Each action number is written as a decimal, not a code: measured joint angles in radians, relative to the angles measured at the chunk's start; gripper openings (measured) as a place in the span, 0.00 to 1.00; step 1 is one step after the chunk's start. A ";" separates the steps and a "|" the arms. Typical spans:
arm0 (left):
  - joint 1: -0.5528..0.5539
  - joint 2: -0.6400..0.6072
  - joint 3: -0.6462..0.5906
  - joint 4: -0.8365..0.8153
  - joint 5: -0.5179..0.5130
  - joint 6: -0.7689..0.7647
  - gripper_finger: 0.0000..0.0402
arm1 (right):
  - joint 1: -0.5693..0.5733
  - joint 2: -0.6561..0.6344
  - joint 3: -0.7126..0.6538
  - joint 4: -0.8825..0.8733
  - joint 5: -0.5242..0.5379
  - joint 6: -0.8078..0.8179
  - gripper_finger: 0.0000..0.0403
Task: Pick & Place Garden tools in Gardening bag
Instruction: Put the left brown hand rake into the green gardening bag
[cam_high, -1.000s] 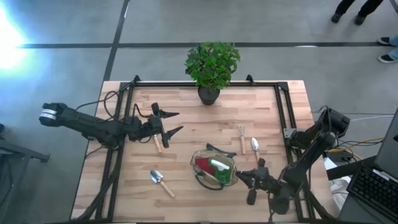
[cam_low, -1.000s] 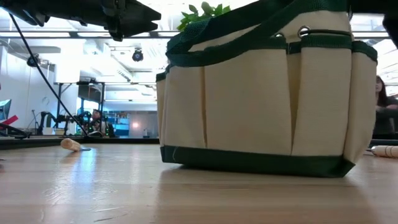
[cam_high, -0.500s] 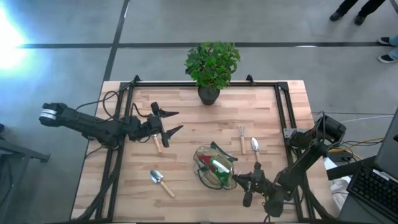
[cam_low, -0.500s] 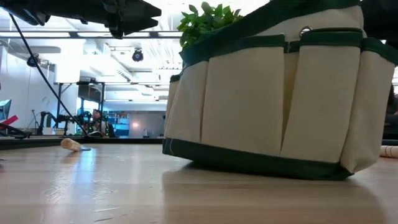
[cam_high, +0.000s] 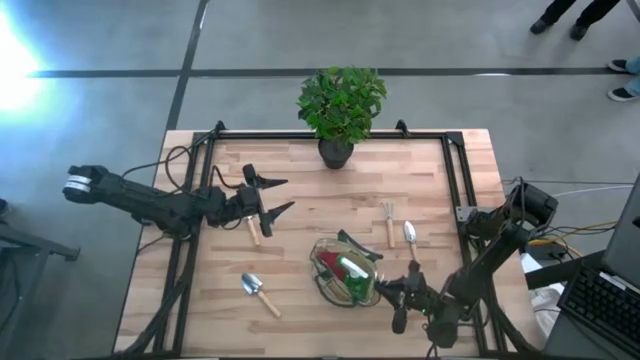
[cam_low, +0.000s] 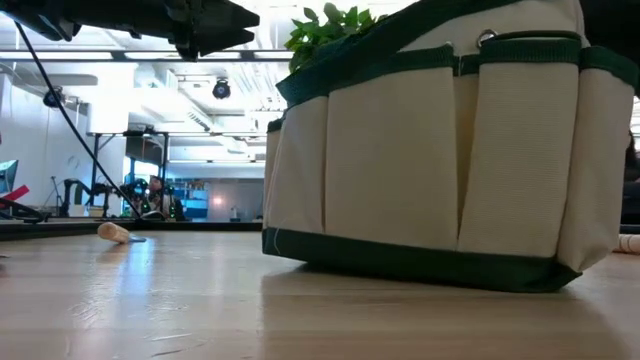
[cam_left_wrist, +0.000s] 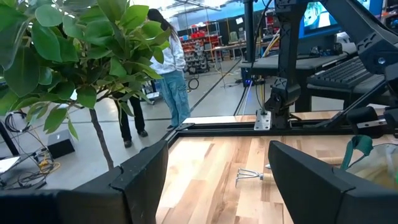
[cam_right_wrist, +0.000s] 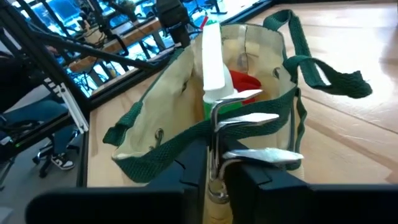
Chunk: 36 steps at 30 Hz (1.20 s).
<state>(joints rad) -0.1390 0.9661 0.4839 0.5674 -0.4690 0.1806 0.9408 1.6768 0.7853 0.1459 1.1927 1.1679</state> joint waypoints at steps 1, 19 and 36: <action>0.000 0.000 0.000 0.000 0.000 0.000 0.70 | -0.005 0.000 0.000 0.000 -0.009 0.001 0.13; 0.000 0.000 0.000 -0.008 0.000 -0.001 0.70 | -0.040 -0.050 0.064 -0.059 -0.076 -0.149 0.43; 0.000 0.000 0.000 -0.017 0.000 -0.002 0.70 | -0.038 -0.072 0.064 -0.337 -0.184 0.133 0.40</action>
<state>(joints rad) -0.1387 0.9661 0.4843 0.5504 -0.4686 0.1789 0.9031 1.6050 0.8494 -0.1906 1.0084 1.3010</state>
